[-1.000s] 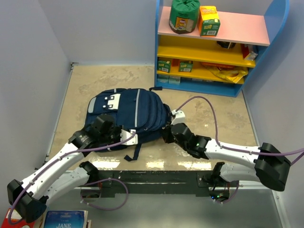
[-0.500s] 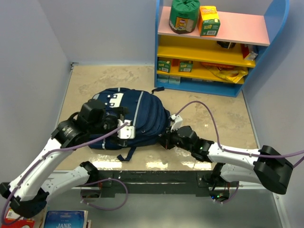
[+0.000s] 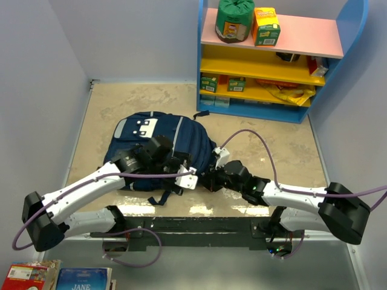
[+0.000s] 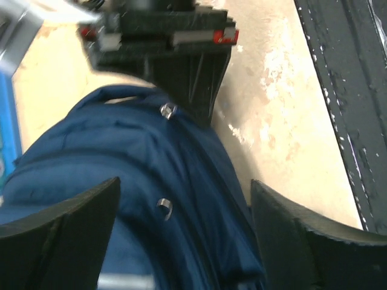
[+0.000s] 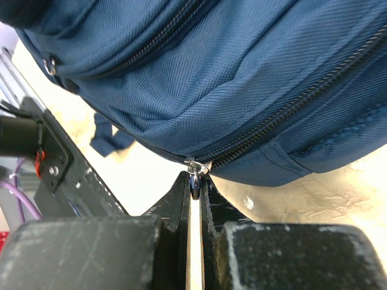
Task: Pack the student bag
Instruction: Zip the student bag at the center of the board.
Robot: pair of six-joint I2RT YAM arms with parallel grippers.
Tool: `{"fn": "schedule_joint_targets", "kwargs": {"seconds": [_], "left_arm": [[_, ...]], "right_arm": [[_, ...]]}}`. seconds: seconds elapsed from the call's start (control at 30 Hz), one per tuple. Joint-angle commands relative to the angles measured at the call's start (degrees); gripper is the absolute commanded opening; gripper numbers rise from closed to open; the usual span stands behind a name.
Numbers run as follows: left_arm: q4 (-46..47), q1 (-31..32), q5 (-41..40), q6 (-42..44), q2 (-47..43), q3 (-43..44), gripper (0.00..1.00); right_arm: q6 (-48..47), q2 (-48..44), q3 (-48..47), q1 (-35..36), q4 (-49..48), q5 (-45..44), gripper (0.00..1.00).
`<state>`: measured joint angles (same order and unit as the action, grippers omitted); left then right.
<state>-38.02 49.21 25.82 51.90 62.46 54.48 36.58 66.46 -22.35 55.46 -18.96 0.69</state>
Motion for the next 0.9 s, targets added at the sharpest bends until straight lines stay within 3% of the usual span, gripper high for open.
{"fn": "schedule_joint_targets", "kwargs": {"seconds": [0.0, 0.3, 0.4, 0.5, 0.57, 0.67, 0.87], "left_arm": [[11.4, 2.6, -2.6, 0.6, 1.7, -3.8, 0.86], [20.2, 9.7, -10.0, -1.0, 5.1, -6.3, 0.74], [22.3, 9.9, -12.9, -1.9, 7.8, -6.2, 0.64], [23.3, 9.9, -15.6, -4.0, 9.3, -6.6, 0.63], [22.9, 9.9, -18.0, -6.7, 8.7, -6.8, 0.54], [23.1, 10.0, -21.2, -9.0, 6.3, -8.9, 0.50], [21.4, 10.0, -20.8, -8.5, 6.4, -12.4, 0.55]], "right_arm": [[-2.1, 0.6, -2.2, 0.2, -1.4, 3.5, 0.00], [-4.2, -5.0, -0.9, 0.1, -1.3, 4.0, 0.00], [-5.4, -3.7, -1.6, 0.1, -0.5, 4.8, 0.00], [-6.7, -2.6, -2.0, 0.1, -0.6, 5.3, 0.00], [-7.1, -2.4, -1.7, 0.1, -0.9, 4.8, 0.00], [-7.2, -2.2, -1.1, 0.1, -1.5, 4.5, 0.00], [-8.4, 0.2, -1.9, 0.1, -2.3, 5.1, 0.00]]}}
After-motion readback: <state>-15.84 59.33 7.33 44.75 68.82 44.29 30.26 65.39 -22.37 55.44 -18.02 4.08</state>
